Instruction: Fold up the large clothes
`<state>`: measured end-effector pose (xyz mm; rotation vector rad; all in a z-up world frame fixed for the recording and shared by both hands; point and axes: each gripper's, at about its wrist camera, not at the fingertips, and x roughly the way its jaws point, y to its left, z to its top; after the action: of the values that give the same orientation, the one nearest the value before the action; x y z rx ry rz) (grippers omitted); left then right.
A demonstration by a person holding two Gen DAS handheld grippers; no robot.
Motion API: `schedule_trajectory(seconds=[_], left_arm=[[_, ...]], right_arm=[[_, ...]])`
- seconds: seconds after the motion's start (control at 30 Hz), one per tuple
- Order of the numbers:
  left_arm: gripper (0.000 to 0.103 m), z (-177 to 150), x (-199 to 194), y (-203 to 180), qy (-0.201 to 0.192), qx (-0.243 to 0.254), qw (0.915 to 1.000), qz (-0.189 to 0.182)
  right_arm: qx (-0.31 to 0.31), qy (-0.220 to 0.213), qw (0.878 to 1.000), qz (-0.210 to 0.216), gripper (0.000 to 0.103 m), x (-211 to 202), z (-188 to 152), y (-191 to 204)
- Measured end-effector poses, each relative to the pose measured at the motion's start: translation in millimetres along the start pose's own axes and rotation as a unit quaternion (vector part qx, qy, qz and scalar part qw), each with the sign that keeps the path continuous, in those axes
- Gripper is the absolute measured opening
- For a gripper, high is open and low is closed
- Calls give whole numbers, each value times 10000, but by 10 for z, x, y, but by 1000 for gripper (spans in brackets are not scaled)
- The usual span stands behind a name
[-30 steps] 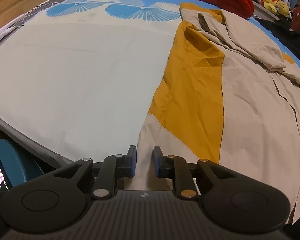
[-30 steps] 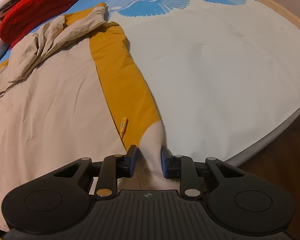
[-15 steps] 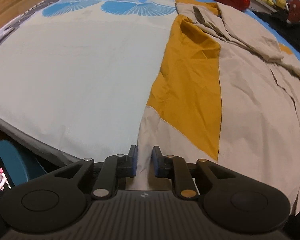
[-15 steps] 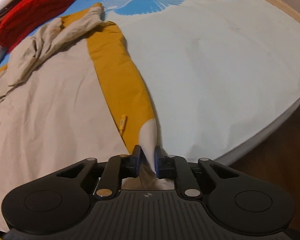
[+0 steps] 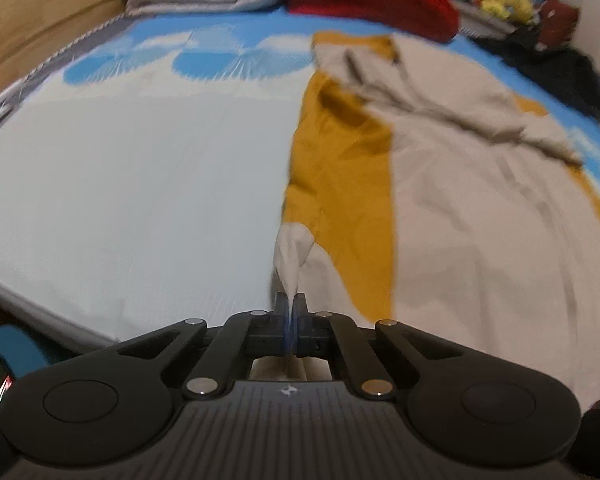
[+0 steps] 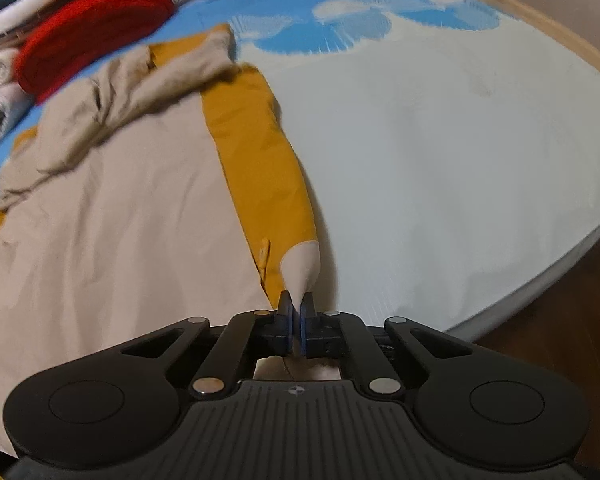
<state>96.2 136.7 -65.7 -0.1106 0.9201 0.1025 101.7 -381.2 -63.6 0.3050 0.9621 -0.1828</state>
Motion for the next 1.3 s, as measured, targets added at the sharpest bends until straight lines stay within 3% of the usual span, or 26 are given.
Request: schedule_trajectory(seconds=[0.23,0.53,0.7,0.77,0.87,0.97,1.1,1.17,1.3], left_arm=[[0,332,-799,-42,-866,339,9933,-687],[0,458,-1813,291,-1405,350,9761,-1622],[0,396,-2382,632,-1469,106,9702,-1924],[0,410,-2478,727,-1449,-38,9701,-1949],[0,541,-2318,762,-1318,-249,9710,-1981],[0,800,-1824,708,-1126,-366,9750,-1880],[0,1252,-925,667,-868,-683,9797,-1676],[6,1434,-494,708,-739,-928,9781,-1708],[14,1529,-30,874,-1055,-1512,9739,-1322]], right_arm=[[-237,-829,9943,627,2,-567,213,140],[-358,-1857,9717,1412,0,-1602,315,-11],[-247,-2205,9603,1692,0,-2185,169,-288],[86,-2321,9578,1694,0,-2370,93,-471],[571,-2385,9532,1768,0,-2424,79,-658],[470,-2354,9566,1654,0,-2222,243,-603],[369,-2179,9638,1494,0,-1676,643,-311],[298,-1977,9697,1404,0,-1270,936,-121],[509,-1589,9809,1002,9,-628,1364,17]])
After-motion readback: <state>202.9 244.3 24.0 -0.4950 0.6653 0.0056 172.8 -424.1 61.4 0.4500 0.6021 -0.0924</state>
